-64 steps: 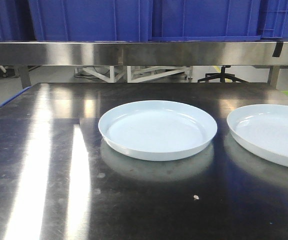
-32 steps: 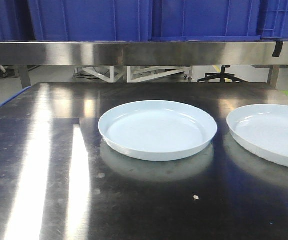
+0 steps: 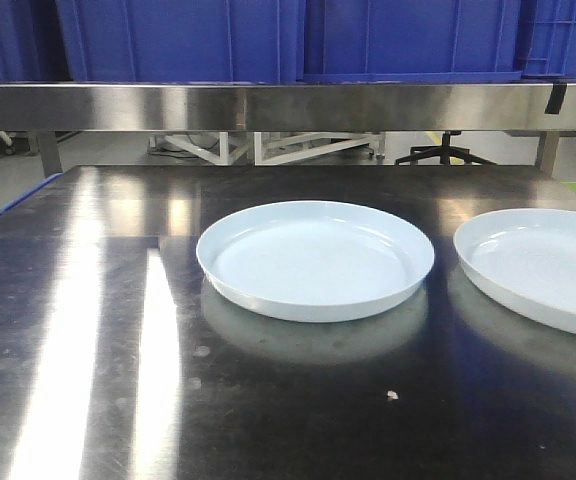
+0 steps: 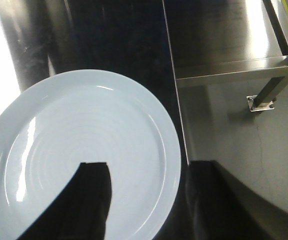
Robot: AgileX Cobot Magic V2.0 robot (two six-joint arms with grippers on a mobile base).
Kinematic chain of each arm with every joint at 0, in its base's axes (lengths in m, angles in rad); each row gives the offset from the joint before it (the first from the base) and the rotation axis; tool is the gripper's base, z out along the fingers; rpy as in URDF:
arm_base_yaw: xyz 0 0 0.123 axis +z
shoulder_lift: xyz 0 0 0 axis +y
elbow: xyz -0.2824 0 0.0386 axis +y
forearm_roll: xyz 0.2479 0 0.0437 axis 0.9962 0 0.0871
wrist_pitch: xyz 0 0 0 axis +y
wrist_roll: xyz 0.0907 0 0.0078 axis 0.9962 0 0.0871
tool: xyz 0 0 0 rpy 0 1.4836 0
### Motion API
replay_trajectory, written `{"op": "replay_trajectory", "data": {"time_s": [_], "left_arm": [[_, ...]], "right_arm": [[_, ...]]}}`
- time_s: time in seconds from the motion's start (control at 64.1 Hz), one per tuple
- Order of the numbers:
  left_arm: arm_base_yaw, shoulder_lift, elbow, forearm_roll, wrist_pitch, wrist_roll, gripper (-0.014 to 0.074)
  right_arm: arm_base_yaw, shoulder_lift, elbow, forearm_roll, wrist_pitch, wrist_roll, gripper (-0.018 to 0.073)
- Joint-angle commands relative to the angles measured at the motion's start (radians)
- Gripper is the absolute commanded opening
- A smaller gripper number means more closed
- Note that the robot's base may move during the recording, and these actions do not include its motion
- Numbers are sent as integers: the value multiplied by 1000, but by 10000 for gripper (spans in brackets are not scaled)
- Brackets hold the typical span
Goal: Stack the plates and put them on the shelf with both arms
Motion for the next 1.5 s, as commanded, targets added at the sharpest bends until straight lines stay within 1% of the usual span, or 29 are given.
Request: {"op": "replay_trajectory", "data": {"time_s": [0.0,0.219,0.359,0.453,0.624,0.718,0.999,1.265,1.311,1.343,1.452,1.468,1.483], "left_arm": [[1,4,-28,-1,-82,-12,83],[1,4,-28,-1,-82,-12,83],[1,4,-28,-1,-82,-12,83],[1,4,-28,-1,-82,-12,83],[1,4,-28,-1,-82,-12,83],[1,4,-28,-1,-82,-12,83],[1,4,-28,-1,-82,-12,83],[1,4,-28,-1,-82,-12,83],[1,4,-28,-1,-82,-12,83],[1,4,-28,-1,-82,-12,83],[1,4,-28,-1,-82,-12,83],[1,4,-28,-1,-82,-12,83],[1,4,-28,-1,-82,-12,83]], "right_arm": [[1,-12,-37,-14,-68,-10,444],[1,-5,-37,-17,-72,-10,444],[-5,57,-37,-25,-91,-10,444],[-35,117,-51,-25,-109,-10,444],[-121,235,-110,-25,-136,-10,444],[-141,293,-137,-25,-137,-10,444],[-142,431,-157,-25,-158,-10,444],[-142,489,-157,-25,-175,-10,442],[-142,490,-157,-25,-176,-10,415],[-142,490,-157,-25,-178,-10,378],[-142,486,-157,-25,-184,-10,132],[-142,485,-157,-25,-184,-10,74],[-142,483,-157,-25,-184,-10,37]]}}
